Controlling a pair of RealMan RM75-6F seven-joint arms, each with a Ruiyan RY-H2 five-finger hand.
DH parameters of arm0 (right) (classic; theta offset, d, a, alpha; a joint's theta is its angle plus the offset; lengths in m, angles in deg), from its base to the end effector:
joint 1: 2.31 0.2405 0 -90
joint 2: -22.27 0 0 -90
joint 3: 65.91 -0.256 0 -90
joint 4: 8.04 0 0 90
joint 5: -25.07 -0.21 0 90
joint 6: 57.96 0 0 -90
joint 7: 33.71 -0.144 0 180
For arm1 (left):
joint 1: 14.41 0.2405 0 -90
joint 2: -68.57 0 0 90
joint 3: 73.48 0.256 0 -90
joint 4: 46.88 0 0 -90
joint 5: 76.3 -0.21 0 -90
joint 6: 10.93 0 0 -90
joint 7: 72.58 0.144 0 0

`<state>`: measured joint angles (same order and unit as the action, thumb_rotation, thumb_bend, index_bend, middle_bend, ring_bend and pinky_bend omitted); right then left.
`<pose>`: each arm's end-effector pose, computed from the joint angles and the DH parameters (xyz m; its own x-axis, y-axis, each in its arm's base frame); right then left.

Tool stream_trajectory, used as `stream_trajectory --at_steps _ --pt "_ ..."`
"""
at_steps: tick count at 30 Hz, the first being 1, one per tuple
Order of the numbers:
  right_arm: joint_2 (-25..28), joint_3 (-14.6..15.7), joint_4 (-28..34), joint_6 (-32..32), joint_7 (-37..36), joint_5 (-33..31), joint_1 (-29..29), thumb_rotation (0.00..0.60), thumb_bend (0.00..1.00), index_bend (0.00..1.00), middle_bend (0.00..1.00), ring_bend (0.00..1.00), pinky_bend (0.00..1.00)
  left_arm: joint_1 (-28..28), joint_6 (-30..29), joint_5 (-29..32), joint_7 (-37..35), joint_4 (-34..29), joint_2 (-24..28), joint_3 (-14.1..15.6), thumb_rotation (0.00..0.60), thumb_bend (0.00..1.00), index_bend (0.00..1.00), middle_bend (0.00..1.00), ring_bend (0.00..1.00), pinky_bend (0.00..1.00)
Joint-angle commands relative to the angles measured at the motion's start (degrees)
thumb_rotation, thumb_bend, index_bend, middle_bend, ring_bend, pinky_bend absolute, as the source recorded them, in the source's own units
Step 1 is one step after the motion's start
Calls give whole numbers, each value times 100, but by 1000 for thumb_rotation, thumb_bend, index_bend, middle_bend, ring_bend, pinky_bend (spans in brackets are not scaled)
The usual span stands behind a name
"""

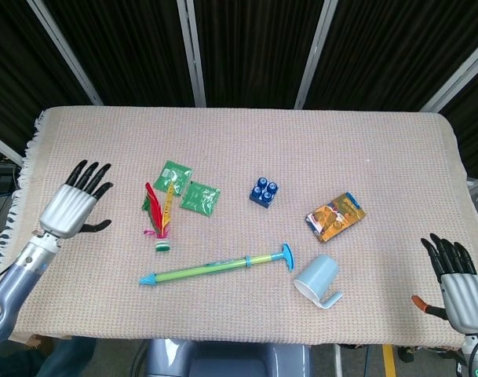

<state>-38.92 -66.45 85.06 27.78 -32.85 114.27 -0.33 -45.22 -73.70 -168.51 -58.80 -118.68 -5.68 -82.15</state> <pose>-0.3160 -0.1567 0.1671 0.4475 -0.0497 0.8929 -0.8943 -0.0184 0.4471 -0.2501 0.3427 0.0998 0.7723 -0.0900 0.6288 0.5478 -0.4068 -0.7310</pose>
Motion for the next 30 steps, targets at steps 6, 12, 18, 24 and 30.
stream_trajectory --at_steps 6,12,18,24,30 --pt "-63 -92 -52 -182 99 -225 75 600 79 0 0 0 0 -690 858 108 375 700 -577 33 437 183 264 0 0 0" --pt "-114 -153 -59 -226 195 -330 108 600 79 0 0 0 0 -967 1173 143 388 1157 -993 156 434 182 274 0 0 0" --pt "-155 -180 -97 -243 251 -385 119 600 80 0 0 0 0 -1115 1302 135 402 1482 -1250 283 434 183 269 0 0 0" --pt "-202 -203 -111 -286 328 -427 151 600 81 0 0 0 0 -1261 1427 164 311 1809 -1500 351 436 182 281 0 0 0" --pt "-232 -222 -145 -259 381 -437 152 600 81 0 0 0 0 -1362 1502 271 214 2101 -1646 359 436 184 284 0 0 0"
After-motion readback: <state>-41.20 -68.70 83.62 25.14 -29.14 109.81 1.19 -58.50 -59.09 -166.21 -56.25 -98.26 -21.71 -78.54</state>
